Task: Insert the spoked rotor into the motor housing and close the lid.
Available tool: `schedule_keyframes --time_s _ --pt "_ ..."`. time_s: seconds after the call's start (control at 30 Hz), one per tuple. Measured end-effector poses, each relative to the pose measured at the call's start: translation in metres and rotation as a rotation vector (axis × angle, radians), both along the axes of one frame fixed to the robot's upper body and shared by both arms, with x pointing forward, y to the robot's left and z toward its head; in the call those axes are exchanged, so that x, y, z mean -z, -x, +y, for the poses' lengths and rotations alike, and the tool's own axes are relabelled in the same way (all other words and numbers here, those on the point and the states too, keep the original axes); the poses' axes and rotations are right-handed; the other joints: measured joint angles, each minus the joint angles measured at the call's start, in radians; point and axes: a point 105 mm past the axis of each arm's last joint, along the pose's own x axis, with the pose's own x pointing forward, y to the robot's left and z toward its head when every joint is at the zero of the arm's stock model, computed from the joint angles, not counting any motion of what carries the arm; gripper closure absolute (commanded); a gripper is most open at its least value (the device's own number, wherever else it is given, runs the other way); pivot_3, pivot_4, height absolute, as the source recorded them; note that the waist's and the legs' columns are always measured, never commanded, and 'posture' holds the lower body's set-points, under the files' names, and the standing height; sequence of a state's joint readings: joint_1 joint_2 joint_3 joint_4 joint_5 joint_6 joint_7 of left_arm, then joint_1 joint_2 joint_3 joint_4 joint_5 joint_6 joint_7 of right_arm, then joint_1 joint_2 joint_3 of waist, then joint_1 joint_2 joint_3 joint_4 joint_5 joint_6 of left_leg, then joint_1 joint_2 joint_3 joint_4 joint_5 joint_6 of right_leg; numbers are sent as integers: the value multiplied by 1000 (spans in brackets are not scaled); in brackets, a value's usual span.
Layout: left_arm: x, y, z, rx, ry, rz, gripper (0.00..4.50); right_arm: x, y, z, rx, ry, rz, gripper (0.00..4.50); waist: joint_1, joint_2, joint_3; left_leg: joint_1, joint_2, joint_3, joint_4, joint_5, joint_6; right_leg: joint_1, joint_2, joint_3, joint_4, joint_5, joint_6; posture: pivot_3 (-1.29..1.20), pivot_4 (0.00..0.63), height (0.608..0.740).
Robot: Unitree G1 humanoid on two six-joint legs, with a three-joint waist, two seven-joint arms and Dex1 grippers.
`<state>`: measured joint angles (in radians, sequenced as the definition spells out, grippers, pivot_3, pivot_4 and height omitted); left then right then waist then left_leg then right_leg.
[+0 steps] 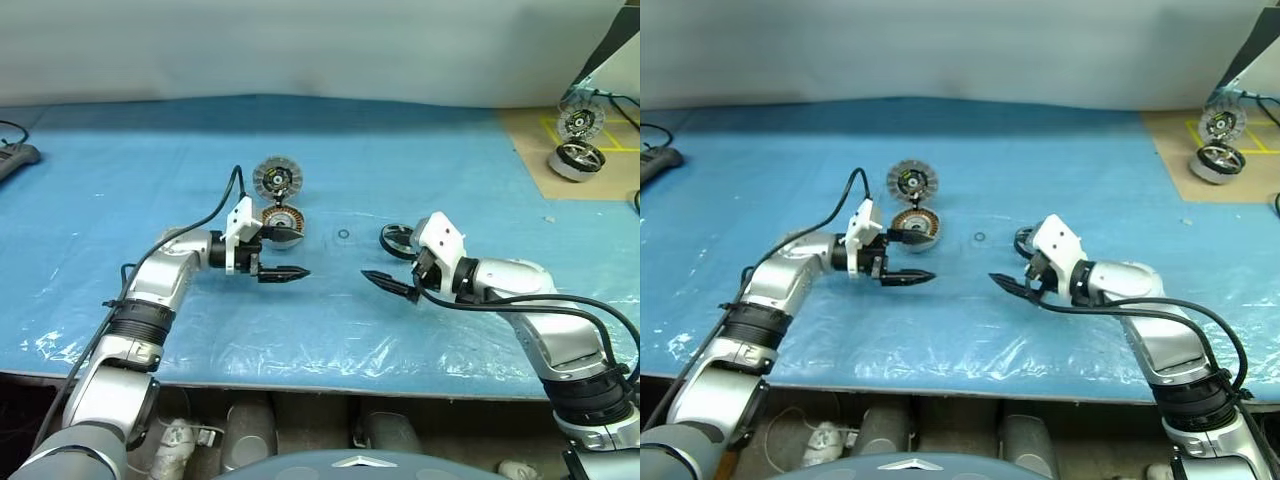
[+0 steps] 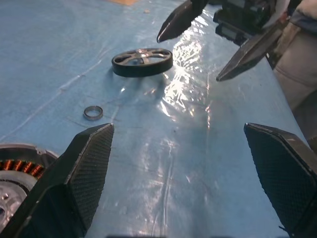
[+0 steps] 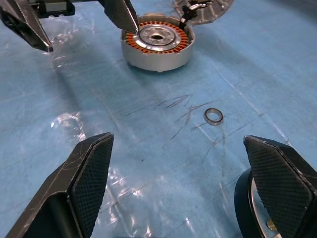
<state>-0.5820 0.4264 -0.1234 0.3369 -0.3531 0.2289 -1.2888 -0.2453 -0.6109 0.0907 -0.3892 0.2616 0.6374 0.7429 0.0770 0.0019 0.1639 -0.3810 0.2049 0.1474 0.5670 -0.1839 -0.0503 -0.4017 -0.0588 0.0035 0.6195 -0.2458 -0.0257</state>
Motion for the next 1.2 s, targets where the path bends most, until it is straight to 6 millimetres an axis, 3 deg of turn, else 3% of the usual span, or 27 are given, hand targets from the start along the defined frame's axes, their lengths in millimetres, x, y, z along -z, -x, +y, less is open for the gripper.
schedule_keyframes --time_s 0.2,0.8,1.03,1.2 --pt "0 -2 -2 -38 36 34 22 -3 -12 -4 51 7 -46 35 -2 0 0 0 0 0 -1 0 0 0 0 0 0 0 1 0 150 740" --pt "-2 -6 5 -103 42 4 22 -3 -12 -6 40 17 -39 35 0 0 0 0 0 0 0 0 0 0 0 0 0 0 1 0 150 740" --pt "-4 -9 6 -86 -74 -109 22 -6 -14 -6 37 18 -48 35 0 0 0 0 0 0 0 0 0 0 0 0 1 2 3 0 150 740" --pt "-19 -28 20 -114 -172 -199 22 -5 -15 -7 39 25 -49 35 0 0 0 0 0 0 0 0 0 0 0 0 1 2 3 0 150 740"
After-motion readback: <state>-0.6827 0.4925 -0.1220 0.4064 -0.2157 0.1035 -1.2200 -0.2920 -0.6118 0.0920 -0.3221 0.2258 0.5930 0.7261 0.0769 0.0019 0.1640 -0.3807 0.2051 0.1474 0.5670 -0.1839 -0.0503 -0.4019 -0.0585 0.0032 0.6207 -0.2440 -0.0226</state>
